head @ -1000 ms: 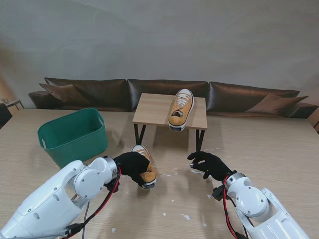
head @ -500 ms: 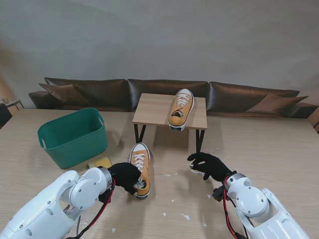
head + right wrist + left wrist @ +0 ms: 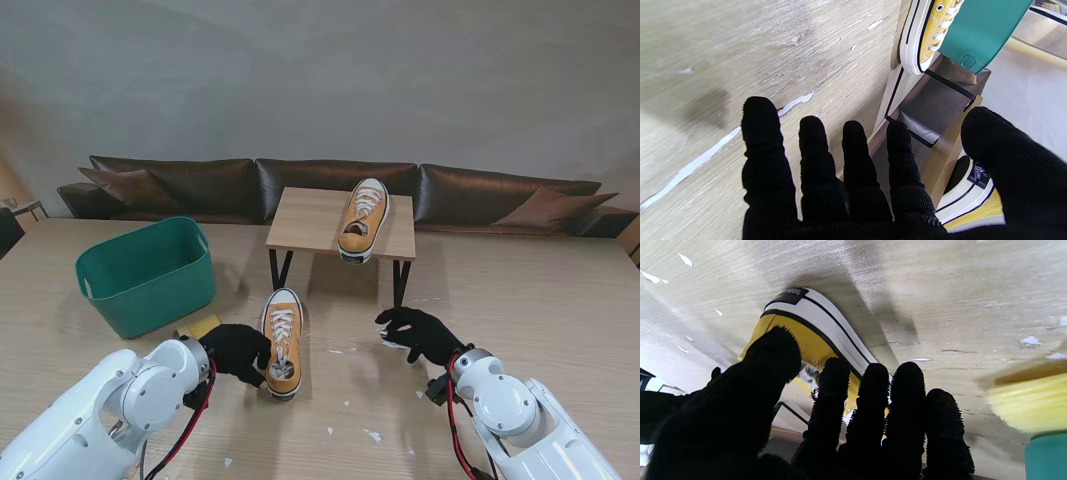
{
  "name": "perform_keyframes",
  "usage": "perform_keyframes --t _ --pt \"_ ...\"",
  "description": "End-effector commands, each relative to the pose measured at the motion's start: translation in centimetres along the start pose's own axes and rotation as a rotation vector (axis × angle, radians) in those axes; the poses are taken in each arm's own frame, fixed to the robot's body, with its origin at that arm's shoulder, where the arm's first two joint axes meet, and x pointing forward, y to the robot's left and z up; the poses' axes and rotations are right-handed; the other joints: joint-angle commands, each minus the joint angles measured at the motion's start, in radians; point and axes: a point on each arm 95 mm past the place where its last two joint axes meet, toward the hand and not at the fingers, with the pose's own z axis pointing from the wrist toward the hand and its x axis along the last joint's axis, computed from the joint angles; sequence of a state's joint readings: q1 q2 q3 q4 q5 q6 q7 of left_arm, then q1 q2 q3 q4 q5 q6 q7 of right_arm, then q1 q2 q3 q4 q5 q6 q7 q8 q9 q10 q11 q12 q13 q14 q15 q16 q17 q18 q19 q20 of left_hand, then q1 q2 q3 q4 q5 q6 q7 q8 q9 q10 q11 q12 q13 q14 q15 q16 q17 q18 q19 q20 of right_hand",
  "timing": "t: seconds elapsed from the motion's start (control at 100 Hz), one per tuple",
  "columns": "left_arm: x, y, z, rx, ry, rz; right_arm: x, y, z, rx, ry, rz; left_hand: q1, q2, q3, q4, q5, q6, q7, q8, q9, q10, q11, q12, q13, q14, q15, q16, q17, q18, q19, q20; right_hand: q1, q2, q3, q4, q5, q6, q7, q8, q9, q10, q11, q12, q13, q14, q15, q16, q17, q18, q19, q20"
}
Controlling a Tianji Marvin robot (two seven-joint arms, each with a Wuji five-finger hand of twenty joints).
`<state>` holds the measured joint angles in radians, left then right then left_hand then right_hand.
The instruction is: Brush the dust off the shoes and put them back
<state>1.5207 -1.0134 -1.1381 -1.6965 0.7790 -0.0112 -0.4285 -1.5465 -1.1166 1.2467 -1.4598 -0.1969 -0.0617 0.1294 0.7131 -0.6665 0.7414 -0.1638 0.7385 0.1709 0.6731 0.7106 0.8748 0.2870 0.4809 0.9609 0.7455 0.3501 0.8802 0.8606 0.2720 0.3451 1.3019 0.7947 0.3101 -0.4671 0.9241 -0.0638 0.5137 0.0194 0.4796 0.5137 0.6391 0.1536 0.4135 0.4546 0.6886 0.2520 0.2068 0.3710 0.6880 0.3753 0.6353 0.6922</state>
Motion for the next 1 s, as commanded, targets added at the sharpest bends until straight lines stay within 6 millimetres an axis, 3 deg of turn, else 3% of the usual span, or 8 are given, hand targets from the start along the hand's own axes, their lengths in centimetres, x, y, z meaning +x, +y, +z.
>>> perform_keyframes --t 0.0,0.09,0.19,0.39,0.56,0.99 --pt "0.5 -0.5 -0.5 0.012 0.015 0.006 0.1 -0.5 -0.1 0.022 0.001 0.003 -0.056 0.034 0.022 0.039 0.01 -0.024 -0.111 -0.064 -0.021 0.023 -0.049 -0.064 -0.072 0.032 -0.065 -0.038 -0.037 -0.007 -0.033 0.015 -0.034 0.016 0.015 0.009 0.008 0.0 0.011 -0.015 0.019 0.01 0.011 -0.017 0.025 0.003 0.004 0.011 -0.374 0.013 -0.018 0.024" --pt "0.5 -1.1 -1.0 0.056 0.019 -0.008 0.1 -0.6 -0.1 0.022 0.003 0.002 -0.069 0.096 -0.046 0.042 0.032 -0.015 -0.255 -0.153 -0.023 0.039 -0.141 -0.187 -0.1 0.05 -0.193 -0.113 -0.065 0.011 -0.114 -0.012 -0.034 0.017 0.015 0.009 0.008 -0.001 0.011 -0.015 0.02 0.01 0.012 -0.017 0.024 0.002 0.004 0.011 -0.374 0.012 -0.018 0.024" --pt "0.4 -1.8 -1.3 0.114 0.015 -0.045 0.1 -0.6 -0.1 0.021 0.003 0.001 -0.057 0.188 -0.156 0.057 0.048 -0.003 -0.326 -0.181 -0.023 0.049 -0.219 -0.293 -0.126 0.06 -0.323 -0.192 -0.096 0.032 -0.231 -0.06 -0.034 0.016 0.016 0.009 0.005 -0.001 0.011 -0.015 0.019 0.01 0.011 -0.017 0.024 0.003 0.004 0.011 -0.374 0.013 -0.018 0.025" --pt "-0.5 -2.7 -1.3 0.213 0.001 -0.159 0.2 -0.6 -0.1 0.016 0.011 -0.002 -0.011 0.249 -0.265 0.078 0.025 -0.01 -0.422 -0.223 -0.068 0.049 -0.332 -0.467 -0.195 0.073 -0.533 -0.324 -0.155 0.043 -0.458 -0.141 -0.034 0.016 0.016 0.009 0.003 -0.002 0.011 -0.015 0.019 0.008 0.012 -0.017 0.024 0.003 0.004 0.011 -0.373 0.013 -0.018 0.025" --pt "-1.6 -2.3 -0.6 0.251 -0.027 -0.216 0.5 -0.6 -0.3 0.01 0.023 -0.003 0.01 0.261 -0.305 0.085 0.003 -0.008 -0.455 -0.254 -0.093 0.04 -0.351 -0.528 -0.222 0.074 -0.606 -0.363 -0.174 0.041 -0.559 -0.153 -0.034 0.016 0.015 0.009 0.002 -0.001 0.011 -0.015 0.019 0.009 0.012 -0.017 0.023 0.004 0.004 0.01 -0.374 0.012 -0.019 0.026" --pt "-3.0 -0.3 0.3 0.336 -0.072 -0.321 2.4 0.2 -1.4 -0.02 0.061 -0.046 0.025 0.257 -0.314 0.089 -0.014 0.036 -0.469 -0.274 -0.11 0.055 -0.351 -0.551 -0.243 0.079 -0.644 -0.38 -0.18 0.049 -0.669 -0.152 -0.04 0.01 0.001 0.007 -0.011 -0.005 0.004 -0.018 0.019 0.008 0.009 -0.018 0.025 0.011 0.004 0.011 -0.367 0.011 -0.015 0.031"
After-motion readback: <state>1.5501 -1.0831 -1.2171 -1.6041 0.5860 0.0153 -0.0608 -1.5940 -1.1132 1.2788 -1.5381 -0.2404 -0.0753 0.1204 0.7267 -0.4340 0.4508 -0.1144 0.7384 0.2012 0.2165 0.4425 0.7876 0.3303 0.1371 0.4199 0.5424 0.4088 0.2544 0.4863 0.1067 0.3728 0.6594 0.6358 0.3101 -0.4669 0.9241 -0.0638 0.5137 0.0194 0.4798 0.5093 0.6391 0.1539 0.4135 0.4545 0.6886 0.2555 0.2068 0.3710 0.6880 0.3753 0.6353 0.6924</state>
